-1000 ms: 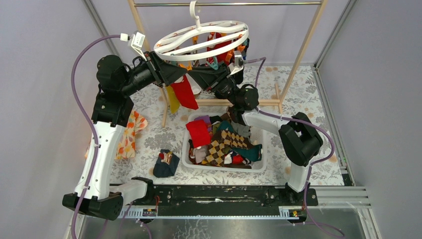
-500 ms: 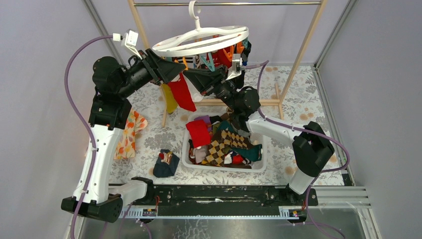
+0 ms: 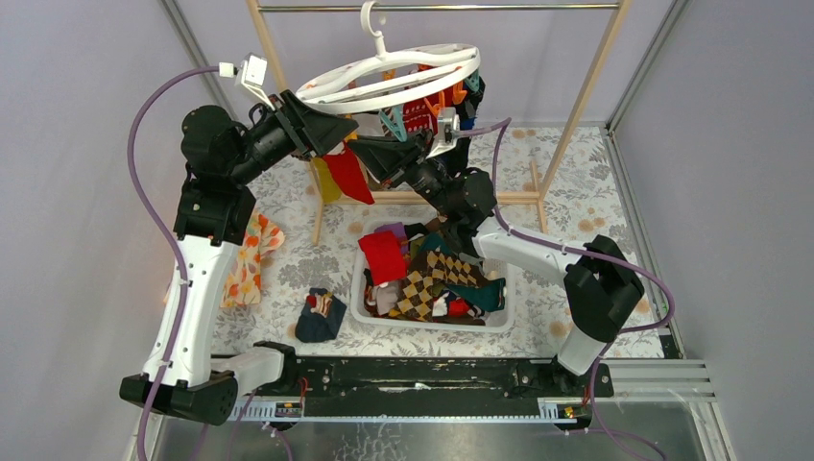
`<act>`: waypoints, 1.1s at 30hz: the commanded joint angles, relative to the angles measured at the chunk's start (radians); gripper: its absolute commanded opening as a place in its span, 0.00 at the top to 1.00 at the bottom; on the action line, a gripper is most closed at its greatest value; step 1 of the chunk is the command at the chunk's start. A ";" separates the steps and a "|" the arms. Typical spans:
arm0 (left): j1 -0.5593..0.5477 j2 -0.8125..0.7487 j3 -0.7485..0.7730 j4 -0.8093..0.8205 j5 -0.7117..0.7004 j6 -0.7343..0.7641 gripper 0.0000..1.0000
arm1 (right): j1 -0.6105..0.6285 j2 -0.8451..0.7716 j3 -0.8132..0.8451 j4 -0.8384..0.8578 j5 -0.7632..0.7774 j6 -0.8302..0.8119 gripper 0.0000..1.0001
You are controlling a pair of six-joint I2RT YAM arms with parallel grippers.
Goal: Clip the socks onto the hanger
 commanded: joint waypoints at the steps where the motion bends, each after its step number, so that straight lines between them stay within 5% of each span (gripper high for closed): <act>1: 0.005 0.031 0.036 0.076 -0.054 -0.001 0.58 | 0.020 -0.038 0.036 -0.031 0.007 -0.053 0.98; 4: 0.005 0.048 0.051 0.033 -0.102 0.015 0.81 | 0.020 -0.068 0.007 -0.064 0.026 -0.084 0.86; 7: 0.005 0.040 0.039 0.028 -0.111 0.018 0.95 | 0.020 -0.126 -0.062 -0.115 0.055 -0.130 0.60; 11: 0.005 0.029 0.032 0.040 -0.096 0.007 1.00 | 0.020 -0.242 -0.187 -0.257 0.075 -0.236 0.28; 15: 0.006 0.025 0.028 0.035 -0.077 0.011 1.00 | 0.021 -0.369 -0.260 -0.586 0.003 -0.397 0.04; 23: 0.005 0.018 0.020 0.034 -0.066 0.004 1.00 | 0.025 -0.469 -0.198 -1.353 -0.197 -0.842 0.11; 33: 0.005 0.018 0.021 0.024 -0.059 0.012 1.00 | 0.148 -0.350 -0.101 -1.546 0.009 -1.135 0.21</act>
